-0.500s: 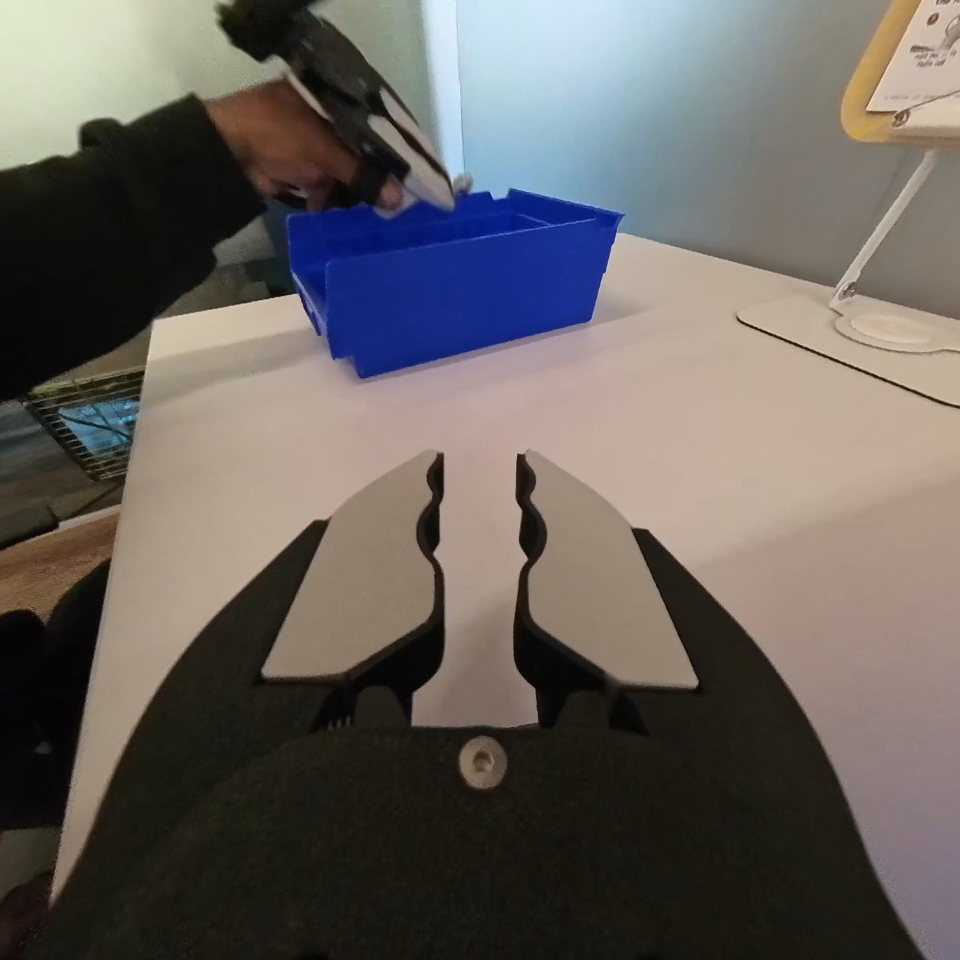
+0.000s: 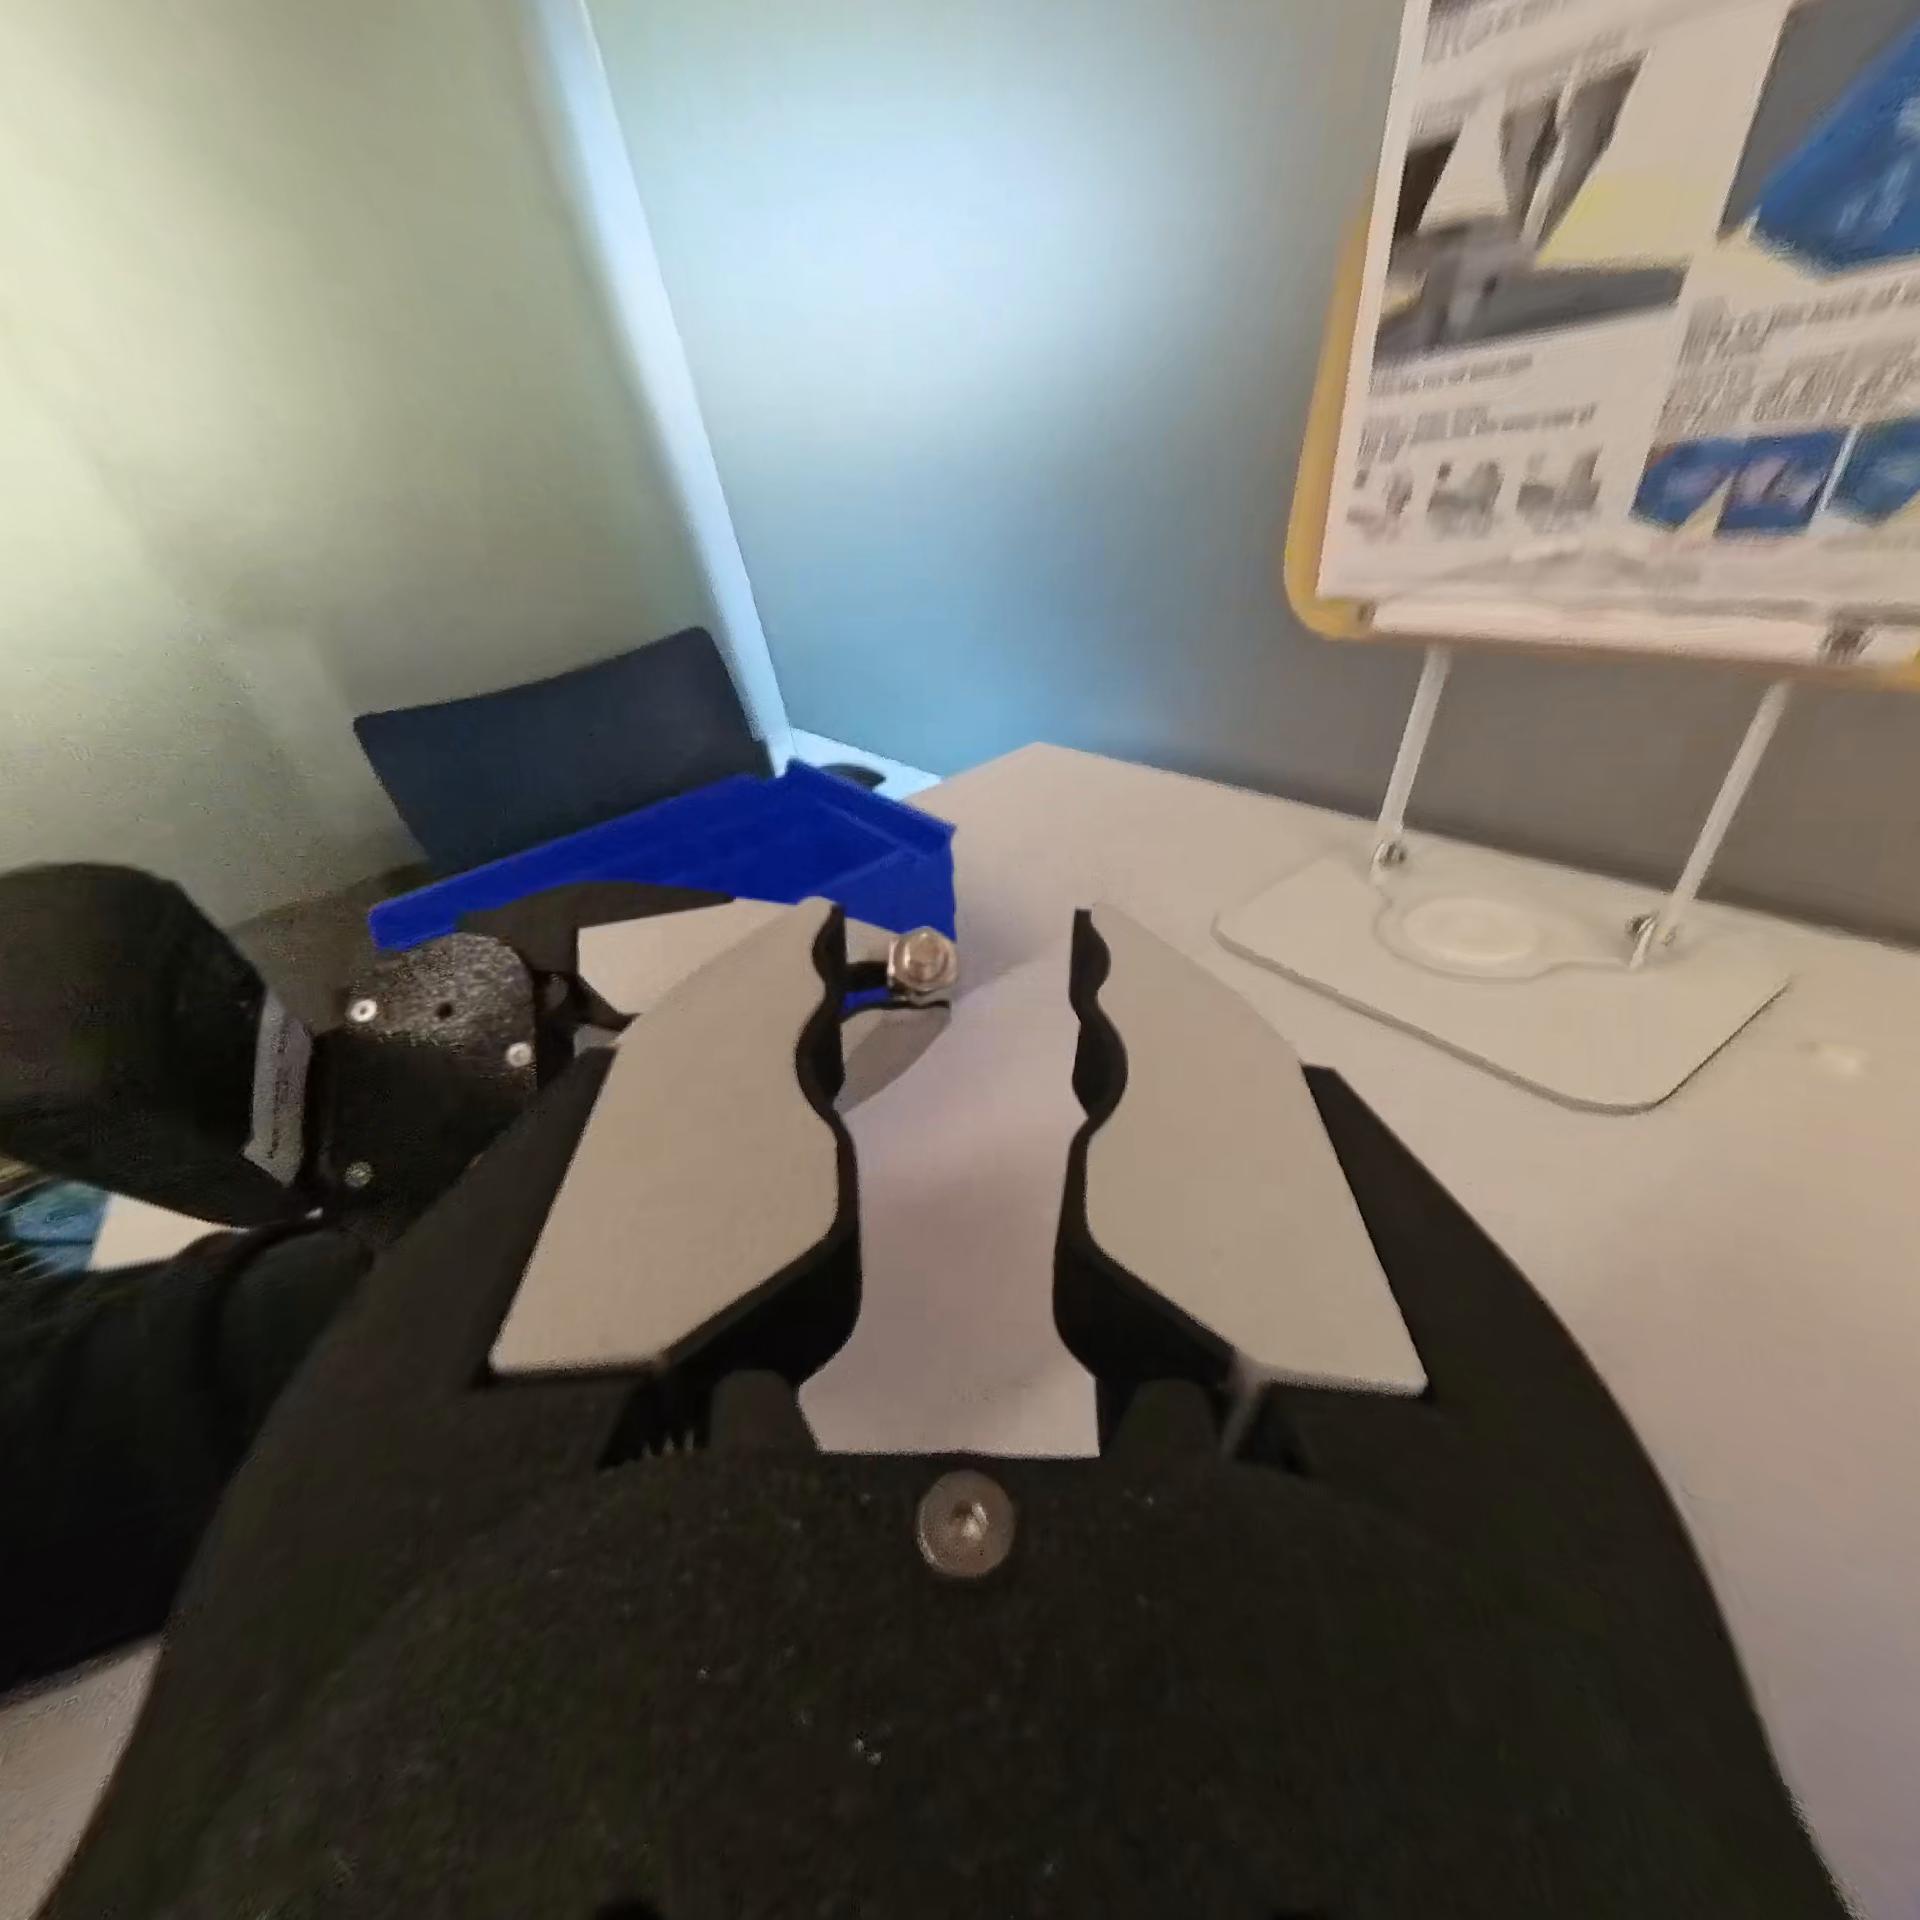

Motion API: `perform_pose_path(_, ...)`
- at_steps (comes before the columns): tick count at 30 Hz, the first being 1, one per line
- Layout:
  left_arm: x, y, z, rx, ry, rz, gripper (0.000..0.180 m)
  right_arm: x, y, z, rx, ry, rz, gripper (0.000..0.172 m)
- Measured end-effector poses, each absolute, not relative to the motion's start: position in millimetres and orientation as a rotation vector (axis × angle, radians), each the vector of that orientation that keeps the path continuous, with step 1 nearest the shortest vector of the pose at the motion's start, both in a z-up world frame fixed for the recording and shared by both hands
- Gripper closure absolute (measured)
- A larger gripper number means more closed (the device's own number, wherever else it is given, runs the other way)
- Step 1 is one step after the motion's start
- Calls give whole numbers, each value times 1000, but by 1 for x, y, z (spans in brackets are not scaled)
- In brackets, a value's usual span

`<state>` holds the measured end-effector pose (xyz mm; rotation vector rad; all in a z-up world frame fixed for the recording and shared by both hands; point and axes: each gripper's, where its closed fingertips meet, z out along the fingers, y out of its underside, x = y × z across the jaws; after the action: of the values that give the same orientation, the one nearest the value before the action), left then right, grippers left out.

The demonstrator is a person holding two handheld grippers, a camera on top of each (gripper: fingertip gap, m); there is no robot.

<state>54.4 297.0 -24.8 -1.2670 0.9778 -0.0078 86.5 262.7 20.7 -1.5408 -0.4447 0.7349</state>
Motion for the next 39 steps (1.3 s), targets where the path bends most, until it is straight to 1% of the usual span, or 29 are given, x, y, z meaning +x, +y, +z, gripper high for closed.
perform_pose_path(4, 57, 292, -52, -1185, 1102, 130, 172, 80, 263, -28, -1614, -449, 868, 133)
perform_pose_path(7, 59, 293, -71, -1162, 1182, 194, 172, 74, 262, -50, -1661, -463, 933, 133)
perform_pose_path(12, 62, 292, -75, -1124, 1238, 233, 172, 76, 267, -71, -1722, -461, 942, 133)
perform_pose_path(17, 67, 288, -85, -1068, 1327, 254, 172, 73, 268, -81, -1744, -484, 961, 138)
perform_pose_path(18, 68, 286, -86, -1055, 1343, 257, 172, 72, 267, -83, -1748, -499, 957, 140)
perform_pose_path(20, 71, 282, -88, -1032, 1377, 263, 172, 69, 264, -85, -1739, -555, 938, 154)
perform_pose_path(23, 70, 280, -96, -1057, 1437, 213, 171, 67, 262, -93, -1731, -715, 794, 155)
perform_pose_path(26, 71, 269, -108, -1166, 1503, -62, 171, 62, 254, -98, -1629, -941, 602, 154)
perform_pose_path(28, 72, 262, -113, -1253, 1516, -267, 171, 59, 251, -96, -1556, -996, 539, 154)
perform_pose_path(30, 71, 261, -116, -1309, 1512, -380, 171, 58, 251, -95, -1534, -1006, 489, 155)
perform_pose_path(32, 70, 267, -118, -1306, 1495, -330, 172, 59, 254, -97, -1547, -995, 435, 154)
perform_pose_path(33, 67, 272, -121, -1311, 1495, -269, 172, 61, 257, -98, -1564, -982, 419, 147)
perform_pose_path(36, 60, 288, -123, -1306, 1459, -89, 172, 74, 270, -105, -1650, -895, 413, 143)
perform_pose_path(39, 53, 298, -122, -1341, 1403, -23, 172, 88, 278, -110, -1699, -851, 420, 139)
